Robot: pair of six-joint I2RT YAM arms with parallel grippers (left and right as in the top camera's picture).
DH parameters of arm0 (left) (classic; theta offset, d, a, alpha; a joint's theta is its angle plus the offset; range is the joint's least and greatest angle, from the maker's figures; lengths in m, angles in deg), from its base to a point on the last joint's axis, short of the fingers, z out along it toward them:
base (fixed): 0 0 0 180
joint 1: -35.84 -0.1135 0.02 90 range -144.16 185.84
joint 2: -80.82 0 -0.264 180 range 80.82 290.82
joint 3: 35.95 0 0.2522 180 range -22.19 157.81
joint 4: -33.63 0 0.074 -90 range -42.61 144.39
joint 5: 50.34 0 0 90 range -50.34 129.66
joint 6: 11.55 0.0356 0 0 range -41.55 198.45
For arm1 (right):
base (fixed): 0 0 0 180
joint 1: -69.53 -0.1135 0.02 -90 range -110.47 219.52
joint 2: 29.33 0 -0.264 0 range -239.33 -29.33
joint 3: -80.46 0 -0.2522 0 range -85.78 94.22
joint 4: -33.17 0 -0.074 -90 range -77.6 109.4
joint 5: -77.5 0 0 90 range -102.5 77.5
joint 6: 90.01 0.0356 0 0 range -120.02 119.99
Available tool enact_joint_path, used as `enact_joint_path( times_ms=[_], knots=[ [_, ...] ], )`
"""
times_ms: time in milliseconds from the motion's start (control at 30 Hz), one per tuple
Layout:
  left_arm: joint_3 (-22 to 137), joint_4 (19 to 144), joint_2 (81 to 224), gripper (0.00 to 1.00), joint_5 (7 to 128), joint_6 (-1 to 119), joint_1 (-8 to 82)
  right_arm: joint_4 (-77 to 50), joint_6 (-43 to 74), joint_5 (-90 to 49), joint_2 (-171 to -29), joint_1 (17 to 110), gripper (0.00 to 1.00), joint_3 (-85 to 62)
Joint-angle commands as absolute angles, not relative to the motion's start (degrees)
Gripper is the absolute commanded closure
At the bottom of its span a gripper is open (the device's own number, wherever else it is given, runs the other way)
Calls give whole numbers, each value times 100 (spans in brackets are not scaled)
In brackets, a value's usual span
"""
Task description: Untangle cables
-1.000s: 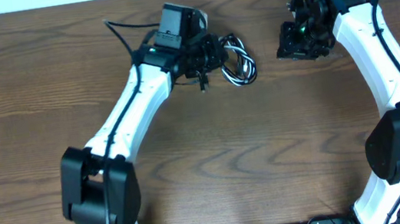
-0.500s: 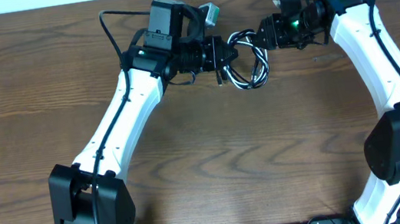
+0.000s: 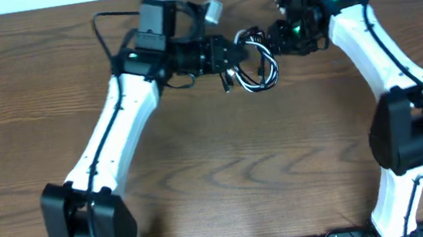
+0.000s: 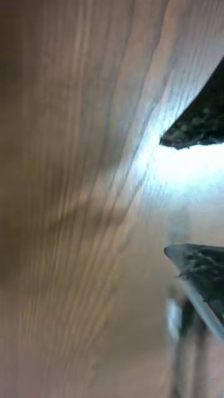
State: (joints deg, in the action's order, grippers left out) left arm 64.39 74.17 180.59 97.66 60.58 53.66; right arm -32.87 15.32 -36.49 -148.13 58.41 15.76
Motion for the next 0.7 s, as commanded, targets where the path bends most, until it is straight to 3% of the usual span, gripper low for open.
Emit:
enact_joint_path(
  times_ms=[0, 167, 333, 667],
  knots=[
    [6413, 7407, 17655, 93, 10476, 6019, 5078, -3188, 1796, -3859, -15010, 5824, 57, 1589],
    [6411, 7511, 17663, 93, 10020, 6019, 5001, -3094, 845, -4991, -14745, 6020, 49, 1626],
    [6411, 7774, 17663, 93, 9285, 6014, 5001, -3208, 190, -5275, -14208, 6044, 49, 1626],
    [6411, 8084, 17663, 92, 8951, 6014, 5005, -3293, 157, -5713, -13875, 5854, 45, 1617]
  ],
)
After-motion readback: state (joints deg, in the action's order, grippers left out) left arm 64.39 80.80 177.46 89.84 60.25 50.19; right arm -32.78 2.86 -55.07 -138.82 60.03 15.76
